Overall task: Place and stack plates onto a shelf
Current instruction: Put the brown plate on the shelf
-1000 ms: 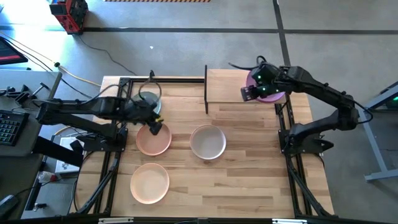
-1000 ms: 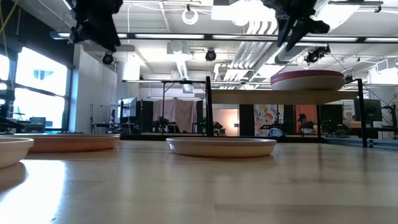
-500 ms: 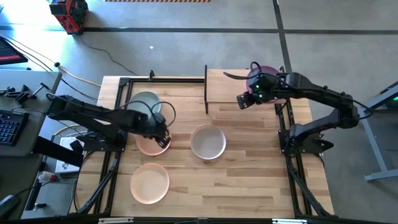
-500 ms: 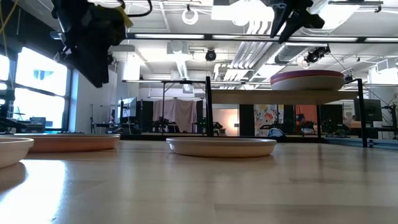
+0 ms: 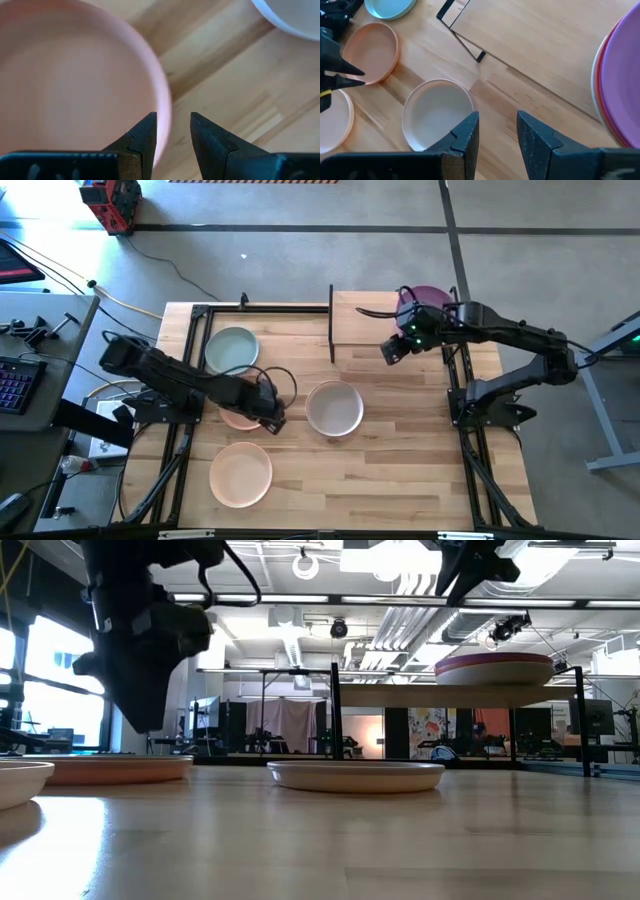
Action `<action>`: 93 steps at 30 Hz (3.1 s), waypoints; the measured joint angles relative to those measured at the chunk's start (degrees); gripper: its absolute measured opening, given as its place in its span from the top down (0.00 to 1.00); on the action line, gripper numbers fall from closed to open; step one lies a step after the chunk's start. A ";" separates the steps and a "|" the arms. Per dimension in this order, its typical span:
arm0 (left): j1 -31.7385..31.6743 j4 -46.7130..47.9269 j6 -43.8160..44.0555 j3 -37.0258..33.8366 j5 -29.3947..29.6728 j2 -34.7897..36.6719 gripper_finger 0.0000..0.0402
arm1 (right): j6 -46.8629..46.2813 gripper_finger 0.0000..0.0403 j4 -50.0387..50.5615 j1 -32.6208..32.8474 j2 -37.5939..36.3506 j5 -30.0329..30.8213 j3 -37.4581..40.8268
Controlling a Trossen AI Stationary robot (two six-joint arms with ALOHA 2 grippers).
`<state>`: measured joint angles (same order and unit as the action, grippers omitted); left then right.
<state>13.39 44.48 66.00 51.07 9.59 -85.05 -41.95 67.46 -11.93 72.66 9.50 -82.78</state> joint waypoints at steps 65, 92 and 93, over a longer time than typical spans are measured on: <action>5.09 19.17 -82.87 37.88 30.64 -10.65 1.00 | 21.35 0.64 -20.05 3.56 0.02 1.09 0.02; -1.12 18.60 -108.14 39.47 40.74 -10.61 1.00 | 21.25 0.64 -28.81 0.64 5.49 0.98 0.04; -1.12 18.58 -108.12 39.47 40.74 -10.61 1.00 | 21.13 0.65 -28.81 0.64 5.52 0.99 0.04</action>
<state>12.27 63.07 -42.12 90.54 50.33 -95.66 -20.81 38.65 -11.29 78.19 10.49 -82.74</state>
